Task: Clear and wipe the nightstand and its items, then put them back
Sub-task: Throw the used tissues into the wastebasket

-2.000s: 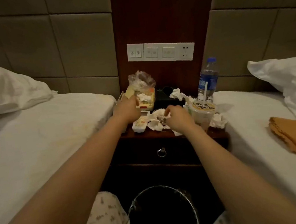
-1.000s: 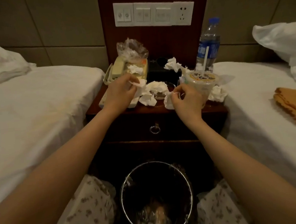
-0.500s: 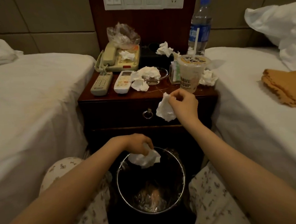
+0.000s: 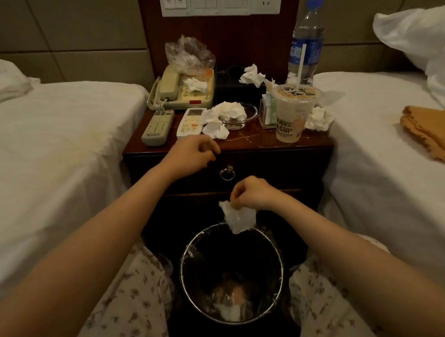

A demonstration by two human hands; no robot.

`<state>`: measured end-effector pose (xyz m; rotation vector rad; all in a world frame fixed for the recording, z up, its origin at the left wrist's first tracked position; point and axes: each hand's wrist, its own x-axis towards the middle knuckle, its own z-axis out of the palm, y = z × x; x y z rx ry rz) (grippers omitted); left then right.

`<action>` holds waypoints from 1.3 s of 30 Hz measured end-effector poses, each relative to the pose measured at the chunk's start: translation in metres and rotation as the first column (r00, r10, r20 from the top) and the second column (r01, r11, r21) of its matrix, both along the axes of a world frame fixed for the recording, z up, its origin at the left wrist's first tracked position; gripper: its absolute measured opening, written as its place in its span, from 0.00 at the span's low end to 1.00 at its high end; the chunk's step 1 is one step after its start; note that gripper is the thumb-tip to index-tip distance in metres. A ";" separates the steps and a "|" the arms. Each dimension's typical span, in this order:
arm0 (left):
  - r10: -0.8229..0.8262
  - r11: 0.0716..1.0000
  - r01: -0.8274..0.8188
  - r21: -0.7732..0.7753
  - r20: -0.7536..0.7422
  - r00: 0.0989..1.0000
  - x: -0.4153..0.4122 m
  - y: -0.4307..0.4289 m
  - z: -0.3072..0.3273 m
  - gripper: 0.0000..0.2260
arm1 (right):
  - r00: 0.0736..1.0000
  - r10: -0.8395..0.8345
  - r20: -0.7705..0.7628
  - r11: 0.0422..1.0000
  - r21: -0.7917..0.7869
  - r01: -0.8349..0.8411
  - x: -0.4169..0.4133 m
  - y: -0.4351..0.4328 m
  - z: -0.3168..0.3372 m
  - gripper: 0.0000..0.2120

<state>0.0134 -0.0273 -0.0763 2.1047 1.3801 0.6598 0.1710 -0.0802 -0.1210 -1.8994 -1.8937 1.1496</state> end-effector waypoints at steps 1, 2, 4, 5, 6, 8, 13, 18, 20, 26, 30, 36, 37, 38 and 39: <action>0.030 0.997 -0.030 0.068 0.000 1.000 0.001 0.003 0.004 0.08 | 0.998 0.044 0.035 0.995 -0.086 -0.041 -0.001 0.000 0.004 0.06; 0.061 0.990 -0.059 0.131 -0.008 0.998 0.001 0.008 0.008 0.08 | 0.995 0.078 0.067 0.985 -0.156 -0.067 -0.001 0.001 0.008 0.11; 0.102 0.971 -0.100 0.218 0.003 0.995 0.004 0.017 0.013 0.08 | 0.988 0.097 0.121 0.986 -0.150 -0.079 0.000 0.006 0.018 0.15; 0.109 0.962 -0.109 0.251 0.014 0.994 0.007 0.022 0.016 0.09 | 0.990 0.072 0.119 0.994 -0.086 -0.062 0.000 0.009 0.023 0.14; 0.117 0.954 -0.117 0.276 0.014 0.993 0.009 0.026 0.019 0.12 | 0.996 0.022 0.085 1.000 -0.001 -0.022 -0.001 0.013 0.029 0.11; 0.143 0.952 -0.126 0.278 -0.041 0.989 0.016 0.035 0.025 0.18 | 0.994 -0.103 -0.040 0.977 0.186 0.108 -0.002 0.023 0.043 0.03; 0.231 0.939 -0.135 0.317 -0.285 0.930 0.028 0.048 0.028 0.23 | 0.927 -0.272 -0.260 0.713 0.592 0.375 0.000 0.054 0.076 0.05; 0.192 0.923 -0.155 0.353 -0.072 0.979 0.022 0.048 0.031 0.12 | 0.944 -0.299 -0.140 0.670 0.674 0.312 0.005 0.089 0.084 0.10; 0.174 0.919 -0.164 0.360 0.005 0.985 0.016 0.044 0.036 0.11 | 0.951 -0.304 -0.052 0.684 0.683 0.256 0.006 0.102 0.081 0.12; 0.208 0.907 -0.257 0.335 0.174 0.962 -0.004 0.034 0.045 0.09 | 0.954 -0.275 0.119 0.732 0.670 0.127 0.005 0.112 0.066 0.15; 0.138 0.940 -0.179 0.291 0.157 0.978 -0.009 0.022 0.044 0.06 | 0.958 -0.271 -0.092 0.632 0.734 0.249 0.003 0.102 0.069 0.11; -0.248 0.953 0.246 -0.176 0.015 0.969 -0.012 -0.001 0.025 0.06 | 0.961 -0.189 -0.203 0.586 0.762 0.276 0.007 0.073 0.074 0.09; -0.294 0.923 0.280 -0.265 -0.015 0.956 -0.010 -0.004 0.017 0.05 | 0.960 -0.181 -0.213 0.587 0.760 0.279 0.008 0.068 0.074 0.08; -0.323 0.905 0.289 -0.311 -0.060 0.945 -0.007 -0.007 0.009 0.05 | 0.956 -0.177 -0.232 0.587 0.755 0.292 0.009 0.063 0.074 0.07; -0.339 0.898 0.288 -0.331 -0.108 0.935 -0.003 -0.009 0.002 0.05 | 0.950 -0.176 -0.258 0.587 0.747 0.312 0.011 0.058 0.074 0.06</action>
